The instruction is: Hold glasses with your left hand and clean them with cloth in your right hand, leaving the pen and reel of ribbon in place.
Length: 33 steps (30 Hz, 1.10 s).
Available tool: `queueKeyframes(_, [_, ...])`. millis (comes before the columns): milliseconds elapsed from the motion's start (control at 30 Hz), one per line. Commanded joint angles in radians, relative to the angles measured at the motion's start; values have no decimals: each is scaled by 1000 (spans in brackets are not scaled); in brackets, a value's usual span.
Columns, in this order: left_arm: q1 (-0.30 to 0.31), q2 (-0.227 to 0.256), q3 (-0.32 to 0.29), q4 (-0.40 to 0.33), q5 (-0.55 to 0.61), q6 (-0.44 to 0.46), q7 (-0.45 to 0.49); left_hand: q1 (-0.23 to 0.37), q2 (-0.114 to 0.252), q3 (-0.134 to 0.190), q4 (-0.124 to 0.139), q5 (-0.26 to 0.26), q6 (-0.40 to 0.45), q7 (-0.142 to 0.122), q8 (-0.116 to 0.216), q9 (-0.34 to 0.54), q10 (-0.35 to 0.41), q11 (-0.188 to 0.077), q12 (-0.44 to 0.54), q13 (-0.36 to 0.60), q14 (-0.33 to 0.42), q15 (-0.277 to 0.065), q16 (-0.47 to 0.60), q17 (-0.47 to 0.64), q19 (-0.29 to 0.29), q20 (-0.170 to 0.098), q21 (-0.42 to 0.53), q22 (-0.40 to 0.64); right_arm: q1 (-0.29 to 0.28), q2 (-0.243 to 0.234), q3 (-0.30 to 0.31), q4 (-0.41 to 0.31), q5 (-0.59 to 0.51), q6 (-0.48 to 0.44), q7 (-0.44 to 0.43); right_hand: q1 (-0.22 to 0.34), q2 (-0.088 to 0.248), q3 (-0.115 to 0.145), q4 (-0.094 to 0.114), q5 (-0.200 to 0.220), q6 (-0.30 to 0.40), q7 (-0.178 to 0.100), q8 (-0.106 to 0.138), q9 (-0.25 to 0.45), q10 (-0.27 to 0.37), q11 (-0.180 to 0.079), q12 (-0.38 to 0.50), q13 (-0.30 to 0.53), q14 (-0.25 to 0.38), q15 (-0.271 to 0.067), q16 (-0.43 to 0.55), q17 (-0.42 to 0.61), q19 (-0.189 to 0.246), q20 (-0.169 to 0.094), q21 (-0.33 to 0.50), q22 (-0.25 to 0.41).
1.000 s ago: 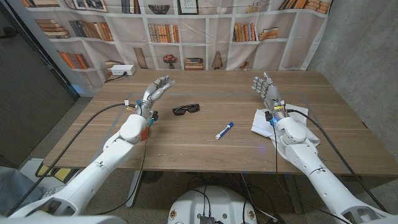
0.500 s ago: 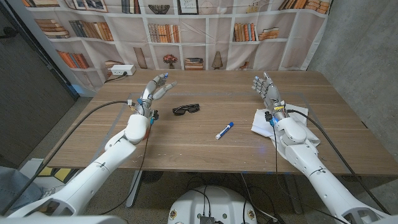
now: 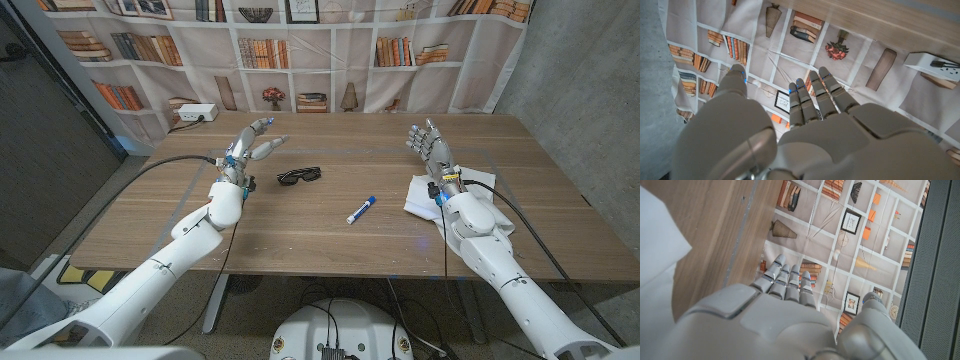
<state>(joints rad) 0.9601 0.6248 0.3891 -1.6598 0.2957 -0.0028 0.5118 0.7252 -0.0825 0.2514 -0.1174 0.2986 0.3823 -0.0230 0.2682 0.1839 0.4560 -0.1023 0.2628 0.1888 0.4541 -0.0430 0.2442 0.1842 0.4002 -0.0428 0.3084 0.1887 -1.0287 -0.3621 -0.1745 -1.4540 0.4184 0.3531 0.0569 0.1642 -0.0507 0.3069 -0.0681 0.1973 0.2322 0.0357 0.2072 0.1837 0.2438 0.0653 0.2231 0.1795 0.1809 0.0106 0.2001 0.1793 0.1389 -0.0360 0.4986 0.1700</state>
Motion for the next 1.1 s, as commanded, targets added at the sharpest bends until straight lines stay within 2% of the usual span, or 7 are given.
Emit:
queueKeyframes(33, [2, 41, 31, -90, 160, 186, 9, 6, 1, -1, -5, -7, 11, -7, 0, 4, 14, -7, 2, 3, 16, -79, 1, 1, 13, -23, 2, 4, -23, -3, 2, -31, 3, -9, -14, 10, 2, 0, -5, 2, 9, 4, -3, 3, 6, -2, 5, 5, 11, 0, 1, 2, 4, -31, -2, 2])
queueKeyframes(167, [-1, 60, 41, -116, 201, 233, -13, 18, -1, -1, -10, -11, 47, -17, 9, 4, 35, -14, 2, 3, 27, -86, -2, 1, 22, -25, 4, 4, -28, -4, 2, -44, 6, -20, -19, 11, 3, 0, -5, 2, 9, 4, -4, 3, 7, -2, 5, 5, 11, 0, 1, 2, 5, -31, -4, 2])
queueKeyframes(300, [-1, 75, 46, -141, 224, 270, -42, 20, -11, -14, -5, -23, 133, -43, 22, 4, 106, -21, 7, 4, 88, -100, 5, 3, 57, -32, 14, 5, -32, -6, 2, -51, 10, -23, -18, 12, 5, 1, -6, 2, 10, 3, -4, 3, 8, 1, 5, 5, 12, 0, 0, 2, 6, -31, -7, 2])
queueKeyframes(500, [-1, 97, 52, -186, 249, 334, -108, 26, -10, -17, -4, -27, 171, -43, 27, 4, 143, -21, 10, 4, 118, -110, 8, 4, 79, -34, 21, 6, -34, -4, 3, -52, 21, -22, -10, 14, 7, 2, -7, 2, 12, 3, -4, 3, 9, 0, 4, 5, 13, 0, 0, 1, 8, -30, -9, 2])
queueKeyframes(867, [-31, 137, 75, -261, 284, 458, -279, 43, 2, -10, -7, -30, 163, -27, 16, 4, 141, -21, 0, 5, 116, -105, 0, 4, 82, -33, 20, 5, -25, -7, -1, -49, 31, -40, 9, 17, 10, 3, -8, 1, 15, 3, -4, 3, 10, 0, 4, 5, 15, 1, -1, 1, 10, -27, -14, 3])
queueKeyframes(900, [-36, 139, 79, -264, 288, 465, -290, 52, 9, -6, -8, -31, 152, -17, 8, 4, 136, -25, -5, 5, 121, -108, 0, 6, 83, -33, 20, 5, -24, -7, -1, -48, 33, -41, 10, 18, 11, 3, -9, 1, 15, 2, -4, 3, 10, 0, 4, 5, 15, 1, -1, 1, 11, -27, -14, 3])
queueKeyframes(1100, [-65, 151, 112, -286, 327, 516, -366, 82, 14, 2, -18, -38, 114, -8, -16, 4, 110, -18, -25, 7, 106, -100, -13, 7, 72, -27, 13, 4, -18, -4, 0, -36, 37, -42, 19, 19, 12, 3, -10, 1, 18, 1, -4, 4, 11, 1, 3, 5, 15, 2, -2, 1, 13, -26, -17, 3])
